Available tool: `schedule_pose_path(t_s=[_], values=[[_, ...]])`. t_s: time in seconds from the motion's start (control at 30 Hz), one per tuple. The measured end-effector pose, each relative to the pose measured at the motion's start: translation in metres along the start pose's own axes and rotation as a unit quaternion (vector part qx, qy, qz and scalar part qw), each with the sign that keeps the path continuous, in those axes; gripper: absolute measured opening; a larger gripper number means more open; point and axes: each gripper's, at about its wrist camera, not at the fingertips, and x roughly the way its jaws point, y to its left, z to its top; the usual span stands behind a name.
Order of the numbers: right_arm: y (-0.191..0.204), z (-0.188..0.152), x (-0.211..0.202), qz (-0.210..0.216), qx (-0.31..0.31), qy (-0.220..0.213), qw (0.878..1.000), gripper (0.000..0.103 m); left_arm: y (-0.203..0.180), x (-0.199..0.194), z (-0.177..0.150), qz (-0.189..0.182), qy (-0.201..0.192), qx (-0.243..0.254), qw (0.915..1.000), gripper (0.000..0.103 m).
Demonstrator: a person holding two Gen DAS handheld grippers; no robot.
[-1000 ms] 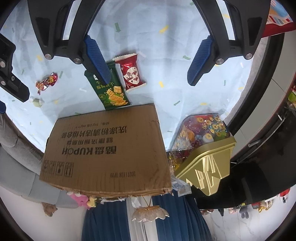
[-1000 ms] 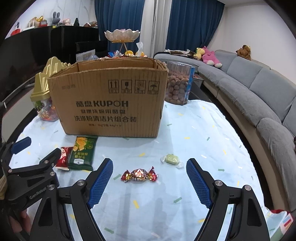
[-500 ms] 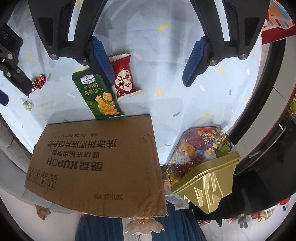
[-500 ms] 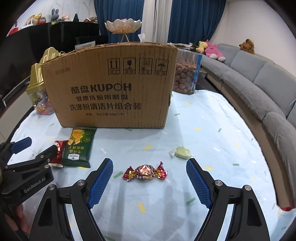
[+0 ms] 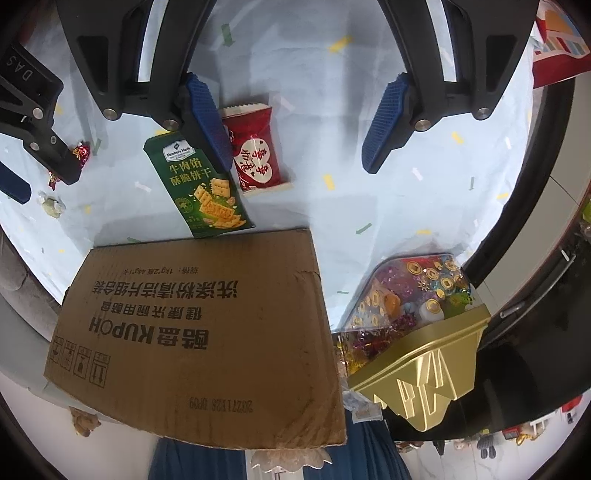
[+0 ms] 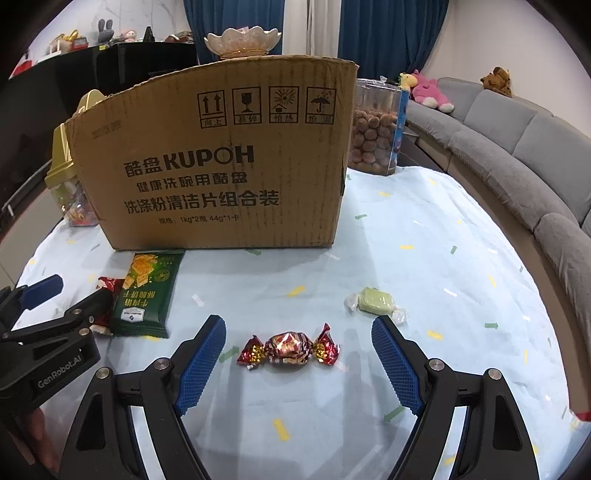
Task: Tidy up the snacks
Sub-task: 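Lower left tool around the red wafer packet while right tool lowers around the red-gold candy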
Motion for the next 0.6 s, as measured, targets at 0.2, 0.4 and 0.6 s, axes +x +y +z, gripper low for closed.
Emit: schedule_pose_path(t_s=[0.2,0.4,0.6], values=[[0.004,-0.002,0.006,0.004,-0.008,0.006,1.0,0.082,-0.007,0.004,-0.002,-0.01,0.013,0.006,0.9999,0.058],[0.005,-0.002,0.013,0.0,-0.012,0.014,1.0,0.081,-0.006,0.011,-0.002,-0.014,0.024,-0.001,0.9996,0.049],[0.006,-0.004,0.018,0.003,-0.014,0.031,0.999,0.072,-0.009,0.012,-0.001,-0.019,0.025,0.001,0.9995,0.04]])
